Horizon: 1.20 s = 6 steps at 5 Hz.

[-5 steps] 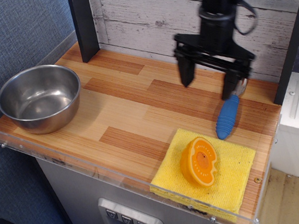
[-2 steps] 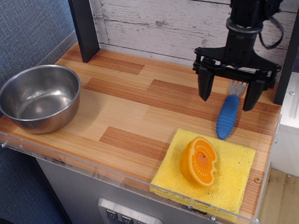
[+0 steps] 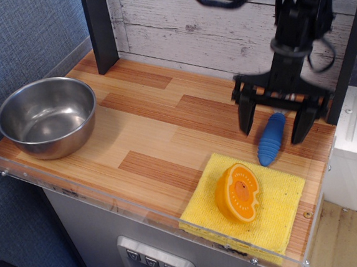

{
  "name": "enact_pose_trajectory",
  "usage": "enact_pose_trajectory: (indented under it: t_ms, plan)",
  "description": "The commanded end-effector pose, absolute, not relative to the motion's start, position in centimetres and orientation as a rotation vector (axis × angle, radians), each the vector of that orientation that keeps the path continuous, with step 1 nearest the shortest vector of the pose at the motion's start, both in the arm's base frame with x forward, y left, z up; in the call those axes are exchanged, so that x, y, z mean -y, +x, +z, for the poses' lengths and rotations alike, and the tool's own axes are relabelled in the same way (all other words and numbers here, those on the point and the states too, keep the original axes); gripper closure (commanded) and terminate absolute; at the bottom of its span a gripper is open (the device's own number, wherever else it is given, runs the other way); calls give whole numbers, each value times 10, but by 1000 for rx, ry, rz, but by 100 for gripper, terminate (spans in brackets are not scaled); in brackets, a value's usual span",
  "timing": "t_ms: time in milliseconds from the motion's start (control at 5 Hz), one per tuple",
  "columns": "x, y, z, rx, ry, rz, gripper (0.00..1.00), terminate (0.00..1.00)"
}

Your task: Move the fork to the top right of the bowl

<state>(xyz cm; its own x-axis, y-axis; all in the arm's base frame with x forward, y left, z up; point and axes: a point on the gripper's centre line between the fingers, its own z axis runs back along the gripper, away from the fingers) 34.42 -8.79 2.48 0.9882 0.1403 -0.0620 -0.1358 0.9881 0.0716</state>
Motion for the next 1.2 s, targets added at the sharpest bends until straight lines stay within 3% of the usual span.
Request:
enact_pose_trajectory:
  t_ms: [0, 200, 400, 600, 1000]
  plan:
    - [75, 345, 18, -56, 77, 57, 0, 0]
    - [76, 345, 15, -64, 66, 40, 0, 0]
    - [77, 345, 15, -51, 51, 35, 100, 0]
    - [75, 345, 22, -35, 35, 29, 100, 0]
    - [72, 347, 51, 97, -32, -14, 100, 0]
